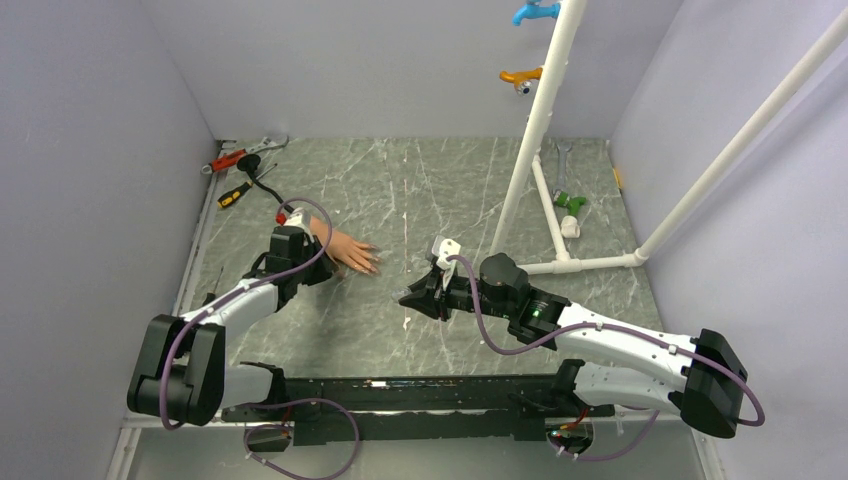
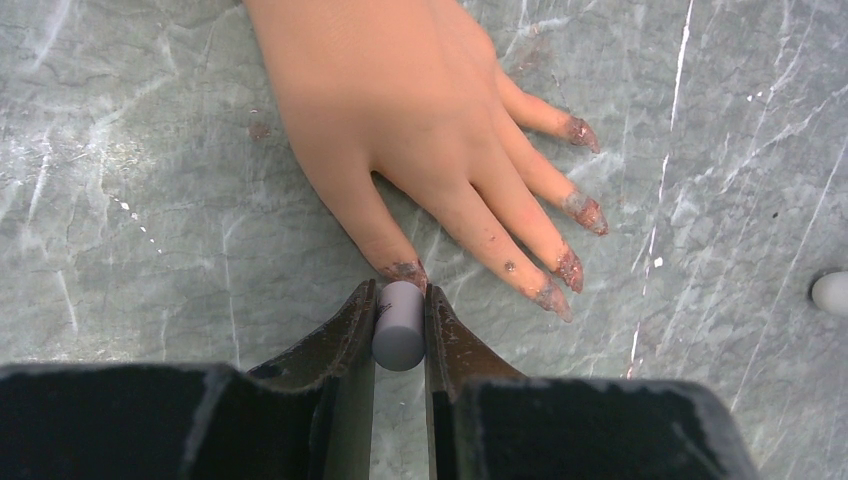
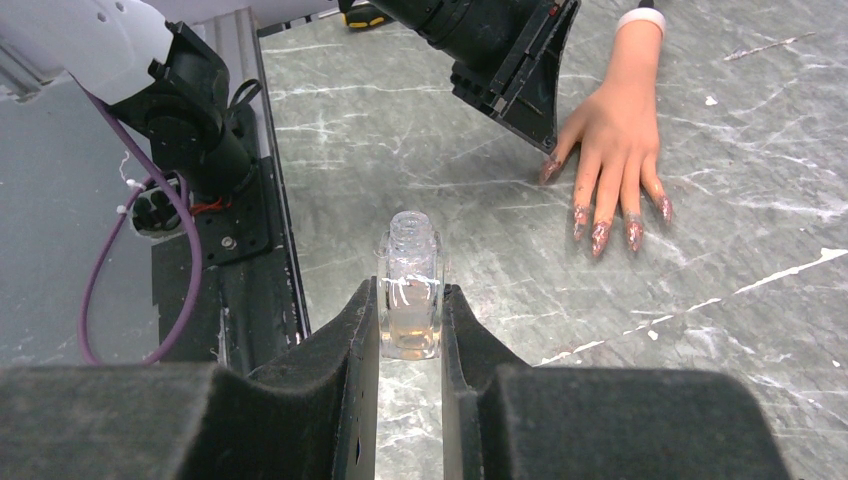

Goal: Paint the nails
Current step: Paint the nail polish on the nail.

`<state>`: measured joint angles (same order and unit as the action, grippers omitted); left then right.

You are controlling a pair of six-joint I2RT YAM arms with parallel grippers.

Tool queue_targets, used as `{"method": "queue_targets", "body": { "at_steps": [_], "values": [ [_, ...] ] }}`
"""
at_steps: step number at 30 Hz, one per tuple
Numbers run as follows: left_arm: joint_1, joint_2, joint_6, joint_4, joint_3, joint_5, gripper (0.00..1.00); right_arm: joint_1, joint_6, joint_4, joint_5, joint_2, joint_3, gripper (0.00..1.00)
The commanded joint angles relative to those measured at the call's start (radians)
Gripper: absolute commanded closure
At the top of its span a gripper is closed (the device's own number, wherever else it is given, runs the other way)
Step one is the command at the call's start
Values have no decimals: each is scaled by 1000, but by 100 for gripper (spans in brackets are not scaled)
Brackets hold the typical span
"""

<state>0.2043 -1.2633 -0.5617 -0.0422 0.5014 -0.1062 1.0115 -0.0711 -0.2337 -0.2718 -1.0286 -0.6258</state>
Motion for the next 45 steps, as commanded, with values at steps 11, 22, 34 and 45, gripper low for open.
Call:
{"method": "queue_targets", "body": {
  "at_steps": [11, 22, 34, 45],
  "values": [
    [-2, 40, -6, -69, -16, -46, 100, 4, -1, -62, -23, 20, -8, 100],
    [-2, 47, -15, -87, -54, -53, 100, 3, -4, -62, -29, 13, -11, 100],
    [-2, 55, 1, -102, -66, -63, 100, 4, -6, -68, -34, 2, -15, 100],
    [0, 62, 1, -120, -76, -90, 100, 4, -7, -66, -35, 4, -15, 100]
  ]
}}
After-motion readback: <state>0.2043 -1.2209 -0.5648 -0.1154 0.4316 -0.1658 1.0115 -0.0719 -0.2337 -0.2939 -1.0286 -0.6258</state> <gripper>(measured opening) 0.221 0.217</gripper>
